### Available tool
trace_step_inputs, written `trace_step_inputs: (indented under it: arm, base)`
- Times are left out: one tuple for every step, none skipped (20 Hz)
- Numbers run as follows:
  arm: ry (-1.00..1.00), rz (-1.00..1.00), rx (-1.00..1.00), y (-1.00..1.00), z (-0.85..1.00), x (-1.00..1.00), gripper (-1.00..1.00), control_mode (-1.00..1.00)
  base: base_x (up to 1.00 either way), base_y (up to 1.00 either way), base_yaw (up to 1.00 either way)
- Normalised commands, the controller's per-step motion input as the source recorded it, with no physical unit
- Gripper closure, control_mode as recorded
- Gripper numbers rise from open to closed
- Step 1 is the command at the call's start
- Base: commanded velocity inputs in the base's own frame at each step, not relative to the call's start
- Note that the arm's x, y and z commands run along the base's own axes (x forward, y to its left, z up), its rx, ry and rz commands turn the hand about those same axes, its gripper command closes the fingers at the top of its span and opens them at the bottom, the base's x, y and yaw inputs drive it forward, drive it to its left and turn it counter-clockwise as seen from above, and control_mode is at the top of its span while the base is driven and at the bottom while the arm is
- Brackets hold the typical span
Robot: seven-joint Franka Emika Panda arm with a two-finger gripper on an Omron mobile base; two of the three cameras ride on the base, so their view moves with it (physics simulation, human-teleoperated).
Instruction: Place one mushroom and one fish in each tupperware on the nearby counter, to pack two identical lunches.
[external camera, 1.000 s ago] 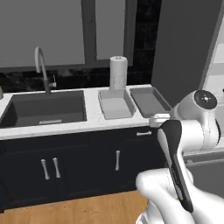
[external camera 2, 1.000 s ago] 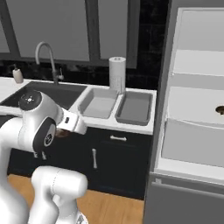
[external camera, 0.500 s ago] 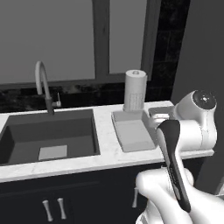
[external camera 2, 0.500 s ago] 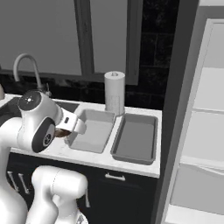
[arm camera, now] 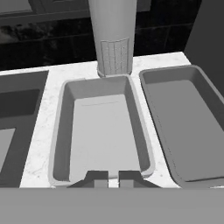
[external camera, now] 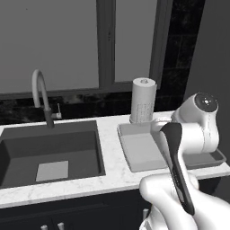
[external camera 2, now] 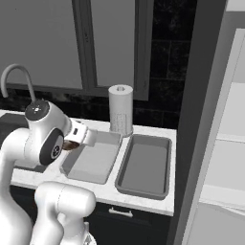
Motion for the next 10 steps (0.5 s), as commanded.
trace_step_inputs:
  arm:
    - [0.0, 0.0, 0.0, 0.0, -0.44, 0.42, 1.0, -1.0]
    - [0.03, 0.0, 0.0, 0.0, -0.49, 0.47, 1.0, -1.0]
    - [0.07, 0.0, 0.0, 0.01, -0.54, 0.5, 1.0, -1.0]
    - [0.07, 0.0, 0.0, 0.02, -0.54, 0.52, 1.0, -1.0]
    - [0.05, 0.0, 0.0, 0.06, -0.59, 0.54, 1.0, -1.0]
    - [0.04, 0.0, 0.0, 0.11, -0.58, 0.59, 1.0, -1.0]
    - [0.05, 0.0, 0.0, 0.12, -0.56, 0.6, 1.0, -1.0]
    - [0.04, 0.0, 0.0, 0.14, -0.57, 0.61, 1.0, -1.0]
    - [0.04, 0.0, 0.0, 0.17, -0.58, 0.62, 1.0, -1.0]
    - [0.04, 0.0, 0.0, 0.18, -0.55, 0.66, 1.0, -1.0]
  base:
    - [0.0, 0.0, 0.0]
    - [0.0, 0.0, 0.0]
    - [0.0, 0.0, 0.0]
    - [0.0, 0.0, 0.0]
    - [0.0, 0.0, 0.0]
    - [0.0, 0.0, 0.0]
    - [0.0, 0.0, 0.0]
    - [0.0, 0.0, 0.0]
    - [0.0, 0.0, 0.0]
    - [0.0, 0.0, 0.0]
